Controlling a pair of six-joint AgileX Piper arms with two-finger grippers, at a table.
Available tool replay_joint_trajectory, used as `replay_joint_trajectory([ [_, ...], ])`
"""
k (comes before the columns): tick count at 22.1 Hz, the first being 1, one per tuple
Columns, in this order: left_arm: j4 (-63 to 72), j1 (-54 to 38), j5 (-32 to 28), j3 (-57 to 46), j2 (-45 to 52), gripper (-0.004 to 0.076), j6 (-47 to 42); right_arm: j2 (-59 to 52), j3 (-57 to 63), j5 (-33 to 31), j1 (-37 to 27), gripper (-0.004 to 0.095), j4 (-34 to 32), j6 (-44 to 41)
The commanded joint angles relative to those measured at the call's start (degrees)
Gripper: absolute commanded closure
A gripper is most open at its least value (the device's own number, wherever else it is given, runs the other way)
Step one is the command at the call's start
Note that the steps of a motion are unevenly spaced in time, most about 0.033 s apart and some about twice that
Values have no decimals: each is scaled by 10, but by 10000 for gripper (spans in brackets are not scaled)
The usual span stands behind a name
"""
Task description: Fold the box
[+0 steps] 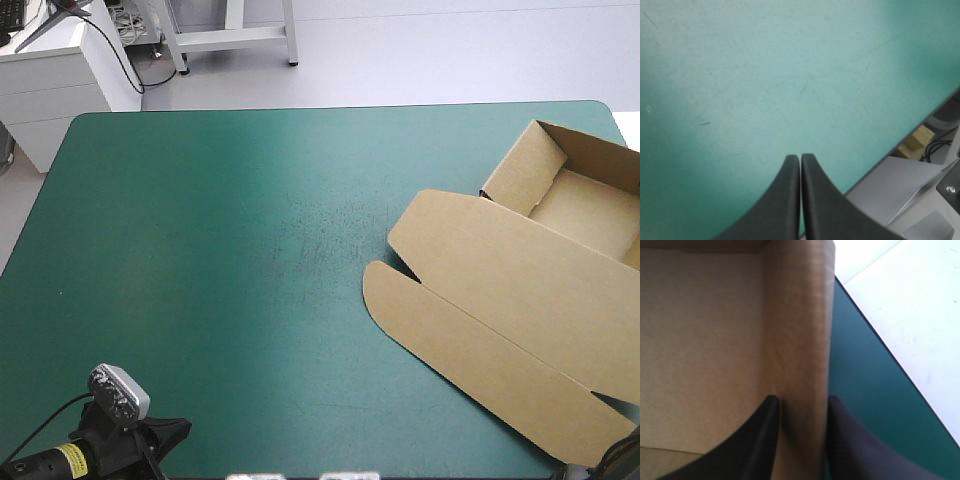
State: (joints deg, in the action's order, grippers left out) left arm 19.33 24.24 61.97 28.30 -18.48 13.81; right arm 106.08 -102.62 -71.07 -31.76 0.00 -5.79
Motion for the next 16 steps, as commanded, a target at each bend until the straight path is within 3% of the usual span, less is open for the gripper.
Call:
replay_joint_trajectory([
  [1,19,3,-29,14,-5,732,-3,-35,-12,-6,-4,526,0,-2],
  [10,38,3,-29,14,-5,732,-3,-45,-12,-6,-4,531,11,19],
  [14,45,3,-29,14,-5,732,-3,-88,-12,-6,-4,531,27,77],
  [16,45,3,-29,14,-5,732,-3,-113,-12,-6,-4,590,43,70],
])
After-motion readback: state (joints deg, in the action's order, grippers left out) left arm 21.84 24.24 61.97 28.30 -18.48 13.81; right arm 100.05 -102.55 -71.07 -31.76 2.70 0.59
